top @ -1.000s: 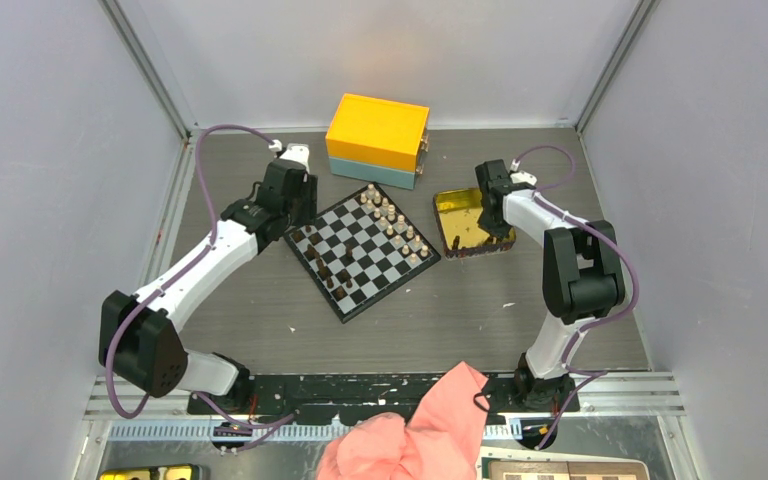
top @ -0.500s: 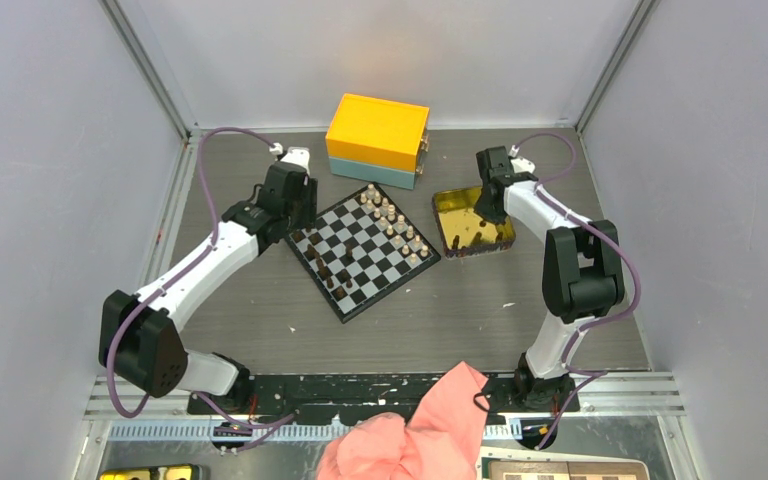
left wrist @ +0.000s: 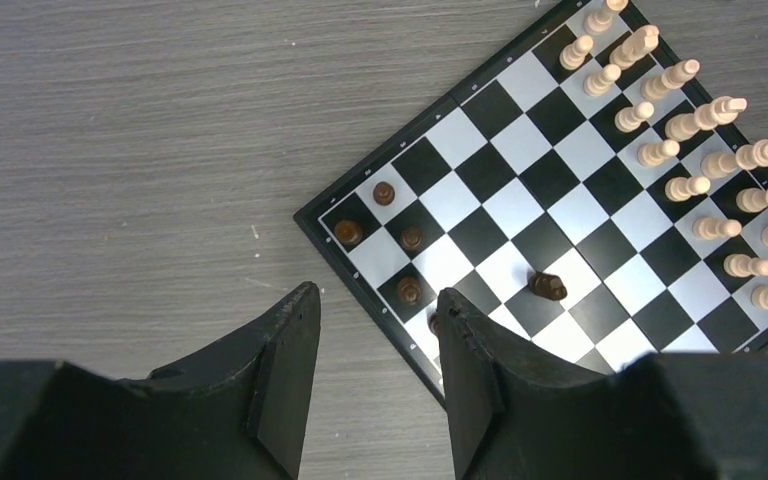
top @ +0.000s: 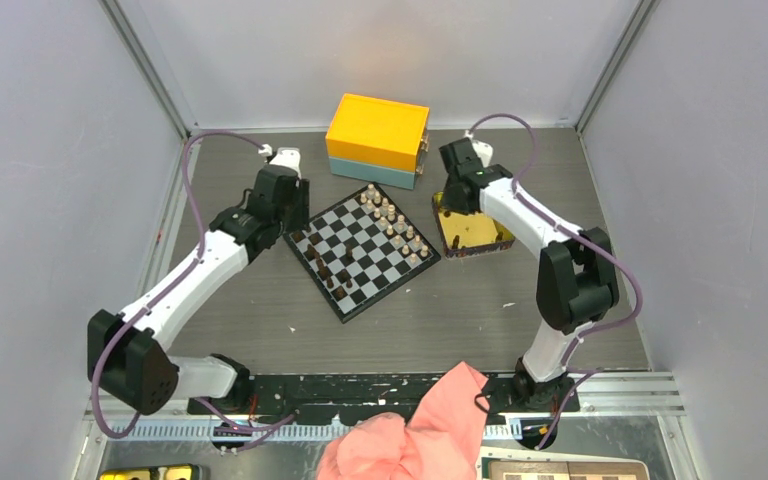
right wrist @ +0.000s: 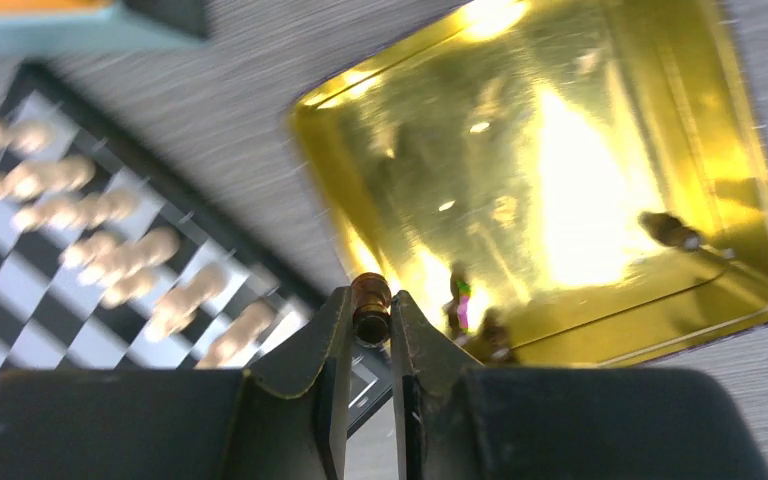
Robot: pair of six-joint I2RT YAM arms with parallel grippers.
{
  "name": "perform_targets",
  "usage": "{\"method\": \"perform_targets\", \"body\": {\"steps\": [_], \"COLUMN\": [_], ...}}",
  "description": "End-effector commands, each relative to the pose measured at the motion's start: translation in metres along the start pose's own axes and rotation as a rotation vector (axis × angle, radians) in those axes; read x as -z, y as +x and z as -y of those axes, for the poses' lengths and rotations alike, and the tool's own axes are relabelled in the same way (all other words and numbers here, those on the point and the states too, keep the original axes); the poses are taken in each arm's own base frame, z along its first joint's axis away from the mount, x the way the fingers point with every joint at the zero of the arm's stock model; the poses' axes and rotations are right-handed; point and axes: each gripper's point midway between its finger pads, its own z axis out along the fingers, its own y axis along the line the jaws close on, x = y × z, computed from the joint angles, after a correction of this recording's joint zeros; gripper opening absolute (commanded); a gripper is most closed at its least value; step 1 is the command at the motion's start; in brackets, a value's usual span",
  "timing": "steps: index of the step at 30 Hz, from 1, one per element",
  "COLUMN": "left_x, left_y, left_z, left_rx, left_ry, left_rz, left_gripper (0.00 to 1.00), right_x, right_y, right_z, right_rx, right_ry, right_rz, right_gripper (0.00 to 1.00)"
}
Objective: Set up the chess pieces on the board
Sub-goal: Pick up the chess piece from the storage box, then place the chess piece on the chessboard.
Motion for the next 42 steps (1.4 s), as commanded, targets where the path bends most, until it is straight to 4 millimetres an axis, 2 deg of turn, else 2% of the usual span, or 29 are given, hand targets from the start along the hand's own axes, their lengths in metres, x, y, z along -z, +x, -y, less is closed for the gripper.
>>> {"method": "perform_targets", "body": {"steps": [1, 7, 14, 19, 25, 30, 42], "left_x": [0.023, 0.051, 0.080, 0.098, 0.111, 0.118, 0.119], "left_y": [-0.004, 0.009, 0.022, 0.024, 0.028, 0.027, 0.025], "left_z": [-0.012, -0.024, -0.039, -0.049, -0.056, -0.061, -0.064], "left_rx": [0.049, 0.099, 0.145, 0.170, 0.189, 0.198, 0.185], "left_ry": [-0.029, -0.030, -0.036, -0.050, -0.058, -0.069, -0.079], "left_rz": [0.040, 0.042, 0.064, 0.085, 0.095, 0.115, 0.126], "left_gripper": [0.48, 0.48, 0.48, 0.48, 0.47, 0.48, 0.47], "right_x": [0.061, 0.099, 0.132, 0.140, 0.142, 0.137, 0.127], "right_y": [-0.004, 0.054, 0.122, 0.166, 0.204, 0.226, 0.243], "right_z": [-0.048, -0.096, -0.137, -0.158, -0.176, -0.188, -0.200], "right_rx": [0.113, 0.272, 0.435, 0.526, 0.604, 0.659, 0.701], "right_ry": [-0.131, -0.242, -0.341, -0.362, -0.367, -0.368, -0.377], "right_rz": [0.065, 0.026, 0.002, -0.016, -0.046, -0.065, -0.071], "right_gripper": [0.01, 0.01, 0.01, 0.01, 0.01, 0.01, 0.01]}}
